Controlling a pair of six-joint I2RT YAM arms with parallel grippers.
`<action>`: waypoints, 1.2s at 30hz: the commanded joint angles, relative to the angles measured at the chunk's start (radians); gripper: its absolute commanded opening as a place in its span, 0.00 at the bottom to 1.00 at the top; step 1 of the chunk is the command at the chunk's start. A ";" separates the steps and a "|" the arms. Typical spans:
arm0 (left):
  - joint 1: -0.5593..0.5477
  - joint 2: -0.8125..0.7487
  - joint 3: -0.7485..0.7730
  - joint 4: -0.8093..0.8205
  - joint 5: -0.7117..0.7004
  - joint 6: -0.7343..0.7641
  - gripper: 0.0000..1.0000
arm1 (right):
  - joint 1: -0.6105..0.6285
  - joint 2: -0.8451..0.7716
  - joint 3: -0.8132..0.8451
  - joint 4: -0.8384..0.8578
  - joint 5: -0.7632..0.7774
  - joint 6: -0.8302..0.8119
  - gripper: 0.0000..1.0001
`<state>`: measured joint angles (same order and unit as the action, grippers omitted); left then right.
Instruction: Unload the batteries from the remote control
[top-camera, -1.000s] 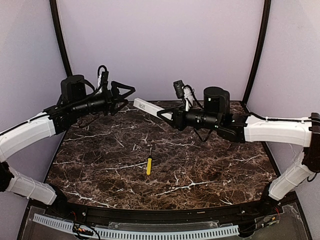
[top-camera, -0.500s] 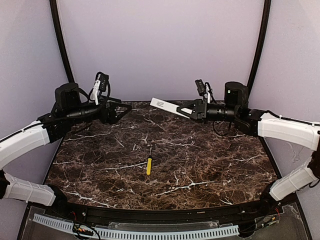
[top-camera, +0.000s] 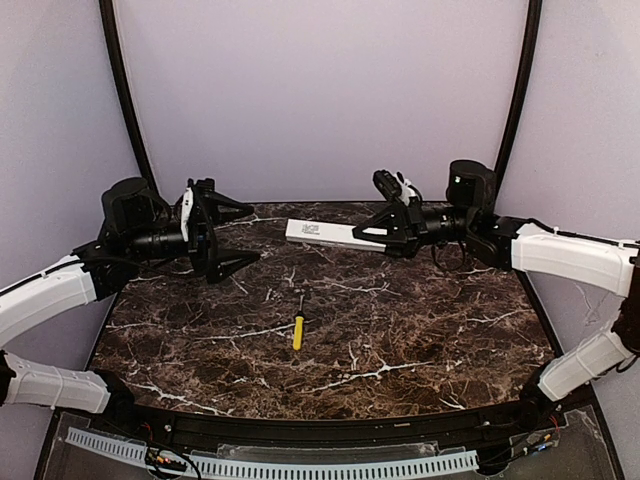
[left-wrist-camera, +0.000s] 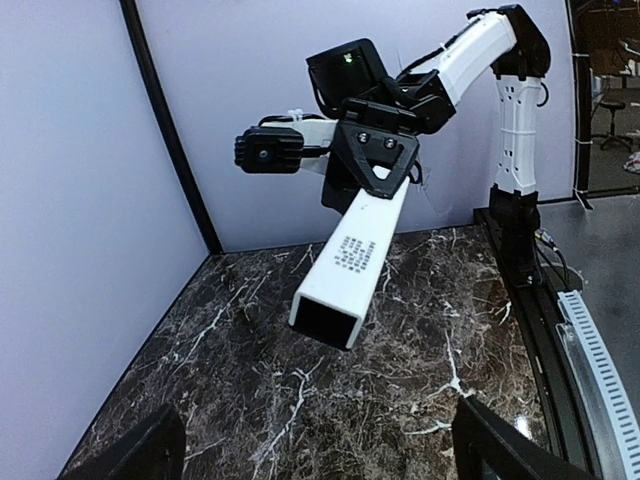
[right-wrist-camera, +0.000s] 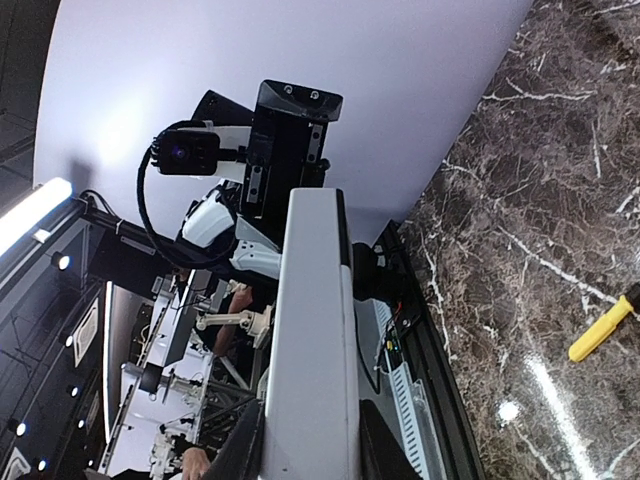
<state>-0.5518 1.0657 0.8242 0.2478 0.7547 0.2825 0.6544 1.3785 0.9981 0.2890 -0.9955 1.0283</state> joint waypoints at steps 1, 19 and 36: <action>0.004 0.018 0.031 -0.055 0.153 0.174 0.92 | -0.006 0.024 0.030 0.083 -0.134 0.059 0.00; -0.013 0.141 -0.025 0.225 0.295 0.059 0.75 | 0.076 0.197 0.146 0.199 -0.194 0.150 0.00; -0.032 0.147 -0.054 0.288 0.289 0.014 0.58 | 0.103 0.243 0.175 0.303 -0.171 0.217 0.00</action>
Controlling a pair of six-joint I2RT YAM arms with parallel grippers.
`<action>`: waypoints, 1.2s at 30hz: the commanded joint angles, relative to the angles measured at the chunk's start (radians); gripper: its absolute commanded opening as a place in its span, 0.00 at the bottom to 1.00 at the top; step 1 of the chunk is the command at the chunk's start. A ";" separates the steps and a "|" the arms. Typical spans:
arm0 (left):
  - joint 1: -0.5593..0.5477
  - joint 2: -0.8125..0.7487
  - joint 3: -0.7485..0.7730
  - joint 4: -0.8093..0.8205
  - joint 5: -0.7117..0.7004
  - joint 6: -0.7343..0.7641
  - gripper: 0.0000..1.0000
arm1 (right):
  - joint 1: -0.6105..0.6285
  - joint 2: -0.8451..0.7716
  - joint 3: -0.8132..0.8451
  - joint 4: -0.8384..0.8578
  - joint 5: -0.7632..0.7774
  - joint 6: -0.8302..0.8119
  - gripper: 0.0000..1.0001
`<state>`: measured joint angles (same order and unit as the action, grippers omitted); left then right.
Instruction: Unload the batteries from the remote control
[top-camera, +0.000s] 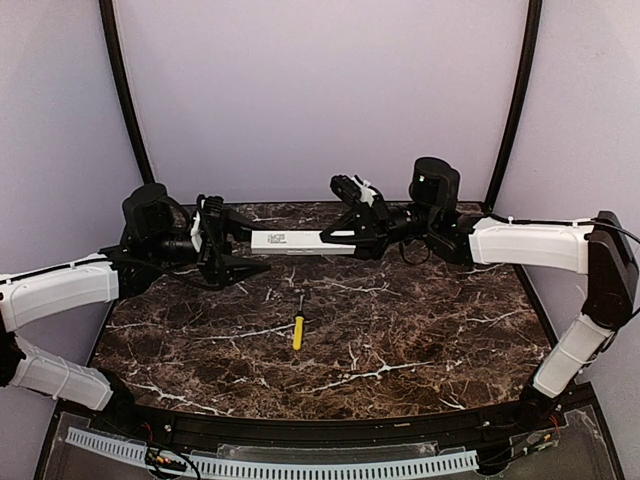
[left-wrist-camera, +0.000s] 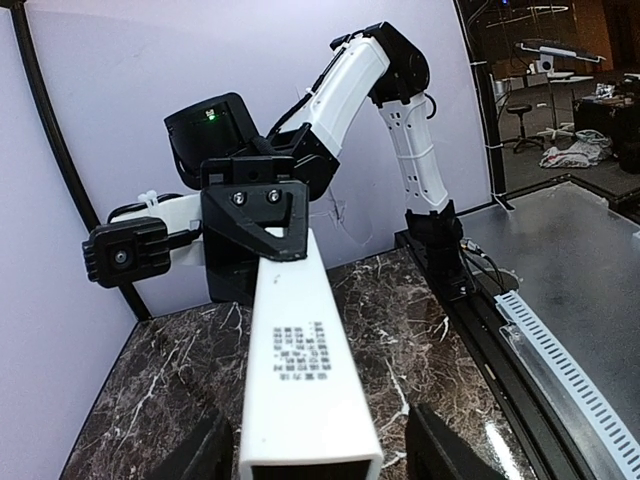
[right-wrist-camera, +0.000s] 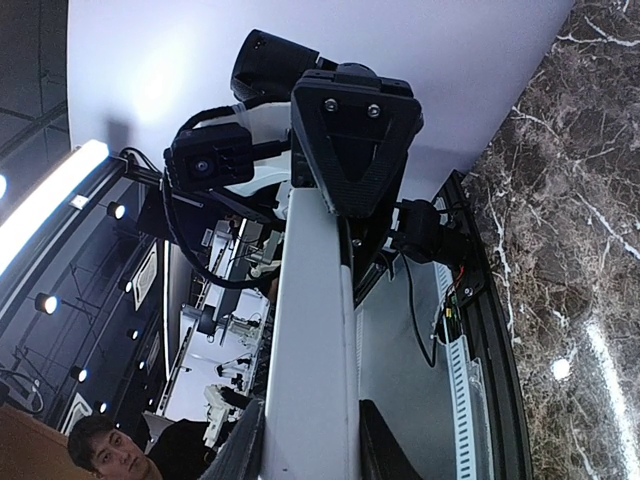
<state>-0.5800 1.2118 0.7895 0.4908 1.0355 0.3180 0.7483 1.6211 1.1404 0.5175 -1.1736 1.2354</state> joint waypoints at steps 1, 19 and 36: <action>-0.004 0.003 -0.020 0.051 0.008 -0.033 0.57 | 0.010 0.001 0.033 0.073 0.007 0.011 0.00; -0.007 -0.007 -0.040 0.120 -0.056 -0.034 0.44 | 0.023 0.025 0.032 0.117 0.020 0.051 0.00; -0.007 -0.018 -0.059 0.157 -0.077 -0.031 0.51 | 0.025 0.035 0.030 0.132 0.028 0.068 0.00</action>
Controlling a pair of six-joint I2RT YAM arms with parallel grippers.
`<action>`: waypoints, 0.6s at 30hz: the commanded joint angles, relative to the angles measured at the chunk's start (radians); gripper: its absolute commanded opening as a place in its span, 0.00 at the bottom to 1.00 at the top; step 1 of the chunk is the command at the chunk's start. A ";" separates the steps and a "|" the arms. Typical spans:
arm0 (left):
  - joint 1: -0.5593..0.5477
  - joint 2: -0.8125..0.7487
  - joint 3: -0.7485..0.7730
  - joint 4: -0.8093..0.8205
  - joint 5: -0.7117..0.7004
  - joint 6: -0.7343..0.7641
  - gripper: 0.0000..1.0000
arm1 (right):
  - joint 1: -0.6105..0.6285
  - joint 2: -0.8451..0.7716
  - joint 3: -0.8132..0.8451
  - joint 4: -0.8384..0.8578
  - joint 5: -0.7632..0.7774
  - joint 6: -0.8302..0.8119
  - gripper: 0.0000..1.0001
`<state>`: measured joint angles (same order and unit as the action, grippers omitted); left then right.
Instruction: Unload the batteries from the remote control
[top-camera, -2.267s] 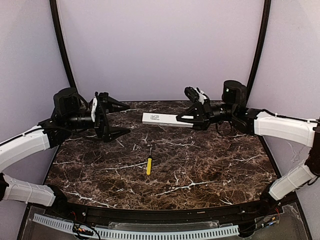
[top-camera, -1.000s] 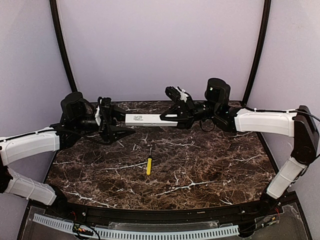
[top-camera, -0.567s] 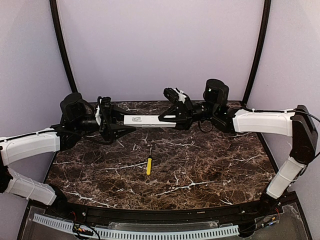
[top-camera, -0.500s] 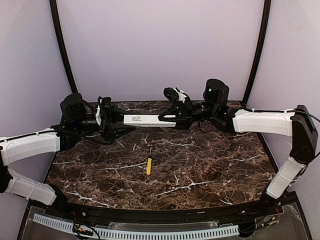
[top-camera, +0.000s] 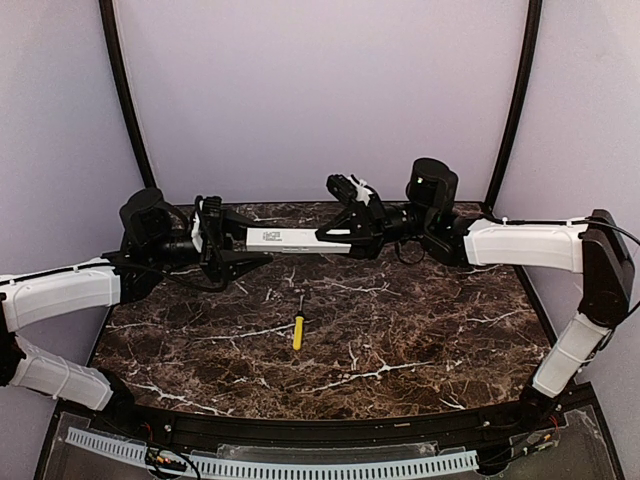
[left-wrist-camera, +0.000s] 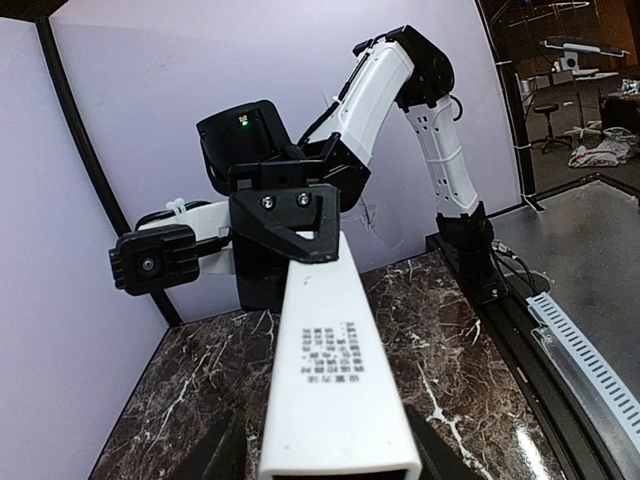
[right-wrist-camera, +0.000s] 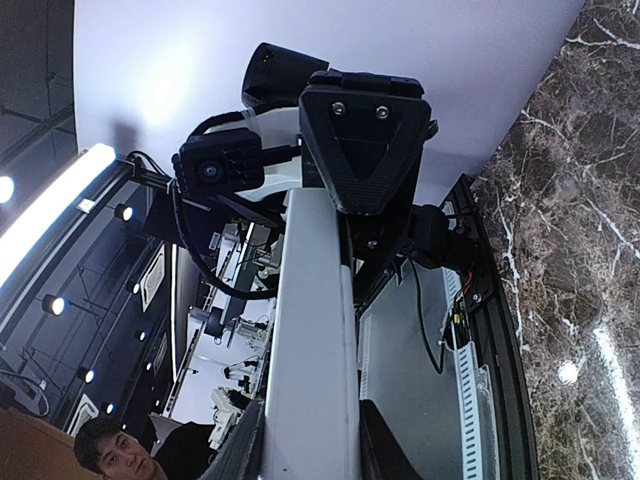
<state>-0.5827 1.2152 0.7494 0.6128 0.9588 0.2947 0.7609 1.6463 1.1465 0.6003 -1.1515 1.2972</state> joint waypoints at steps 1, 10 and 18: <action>-0.005 -0.022 -0.020 0.038 0.001 -0.010 0.51 | 0.012 0.011 0.025 0.051 0.006 0.007 0.00; -0.005 -0.027 -0.041 0.109 -0.007 -0.053 0.64 | 0.012 0.019 0.024 0.052 0.011 0.010 0.00; -0.005 -0.026 -0.046 0.122 -0.010 -0.056 0.58 | 0.013 0.020 0.027 0.054 0.014 0.010 0.00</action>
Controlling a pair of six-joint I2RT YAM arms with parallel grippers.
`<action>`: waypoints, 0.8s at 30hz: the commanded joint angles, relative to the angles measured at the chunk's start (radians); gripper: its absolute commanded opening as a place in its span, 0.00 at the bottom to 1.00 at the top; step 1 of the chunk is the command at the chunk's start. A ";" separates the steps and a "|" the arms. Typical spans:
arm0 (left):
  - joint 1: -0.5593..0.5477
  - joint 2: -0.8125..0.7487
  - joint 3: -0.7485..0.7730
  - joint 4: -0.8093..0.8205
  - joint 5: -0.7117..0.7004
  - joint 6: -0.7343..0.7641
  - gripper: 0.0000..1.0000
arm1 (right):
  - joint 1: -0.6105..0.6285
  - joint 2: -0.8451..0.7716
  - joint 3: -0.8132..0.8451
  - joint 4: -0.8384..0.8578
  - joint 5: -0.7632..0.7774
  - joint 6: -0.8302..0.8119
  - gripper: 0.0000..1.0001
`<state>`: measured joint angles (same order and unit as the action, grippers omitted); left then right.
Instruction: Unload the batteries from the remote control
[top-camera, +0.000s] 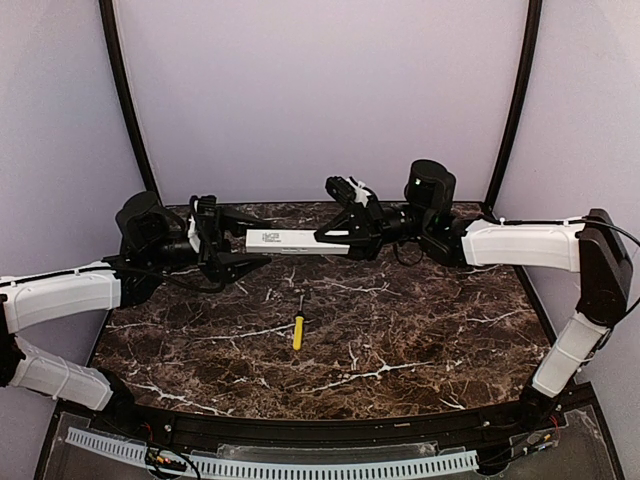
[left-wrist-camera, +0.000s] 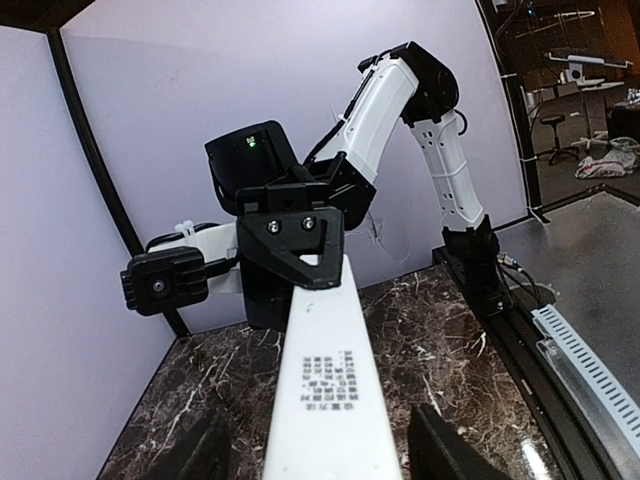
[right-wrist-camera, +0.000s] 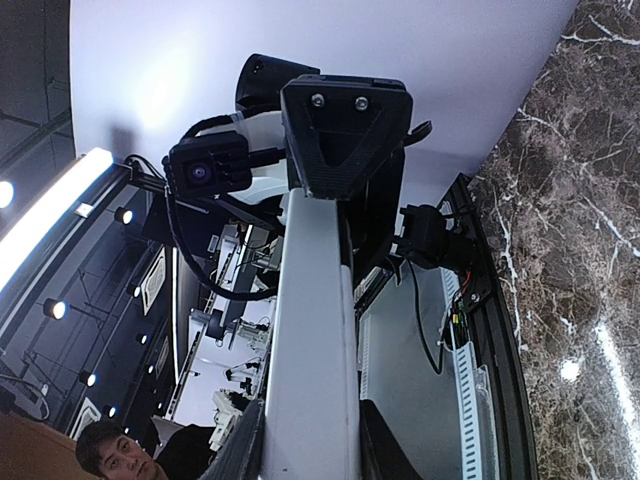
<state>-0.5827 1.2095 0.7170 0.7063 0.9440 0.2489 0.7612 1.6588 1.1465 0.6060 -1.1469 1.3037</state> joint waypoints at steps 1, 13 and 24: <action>-0.005 -0.020 -0.012 0.028 0.005 -0.012 0.56 | 0.013 0.008 0.027 0.048 0.010 0.003 0.00; -0.005 -0.016 -0.013 0.042 0.009 -0.029 0.38 | 0.013 0.010 0.032 0.061 0.014 0.015 0.00; -0.005 -0.015 -0.026 0.059 0.001 -0.037 0.51 | 0.013 0.001 0.035 0.071 0.025 0.023 0.00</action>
<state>-0.5827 1.2095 0.7136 0.7380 0.9421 0.2199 0.7612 1.6588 1.1481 0.6197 -1.1316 1.3216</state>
